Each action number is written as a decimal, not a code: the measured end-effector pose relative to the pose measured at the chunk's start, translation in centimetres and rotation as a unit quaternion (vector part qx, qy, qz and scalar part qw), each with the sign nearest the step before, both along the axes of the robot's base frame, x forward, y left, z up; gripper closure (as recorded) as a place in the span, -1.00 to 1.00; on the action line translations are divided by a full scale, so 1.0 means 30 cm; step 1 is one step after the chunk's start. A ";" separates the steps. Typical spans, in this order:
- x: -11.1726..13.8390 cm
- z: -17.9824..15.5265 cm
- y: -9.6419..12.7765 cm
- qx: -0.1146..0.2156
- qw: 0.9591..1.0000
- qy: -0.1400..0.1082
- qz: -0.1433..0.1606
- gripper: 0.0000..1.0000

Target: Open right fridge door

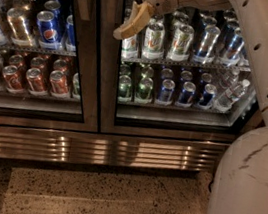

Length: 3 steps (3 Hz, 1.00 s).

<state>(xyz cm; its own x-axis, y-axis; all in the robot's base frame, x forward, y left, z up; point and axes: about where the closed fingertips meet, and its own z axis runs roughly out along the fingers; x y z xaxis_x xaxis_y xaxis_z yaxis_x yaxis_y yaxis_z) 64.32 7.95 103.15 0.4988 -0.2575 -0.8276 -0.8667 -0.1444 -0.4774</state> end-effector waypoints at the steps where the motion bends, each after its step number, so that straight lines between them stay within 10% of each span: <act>1: -0.008 -0.008 0.019 0.007 1.000 0.000 0.014 -1.00; 3: -0.015 -0.020 0.035 0.014 1.000 0.003 0.026 -1.00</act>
Offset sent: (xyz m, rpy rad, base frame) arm 0.1158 0.0892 -0.0300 0.2802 0.0486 0.2171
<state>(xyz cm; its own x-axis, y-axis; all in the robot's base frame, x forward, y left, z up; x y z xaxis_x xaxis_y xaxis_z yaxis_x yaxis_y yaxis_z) 63.88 9.01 102.56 0.5057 -0.2084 -0.8372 -0.8613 -0.1767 -0.4763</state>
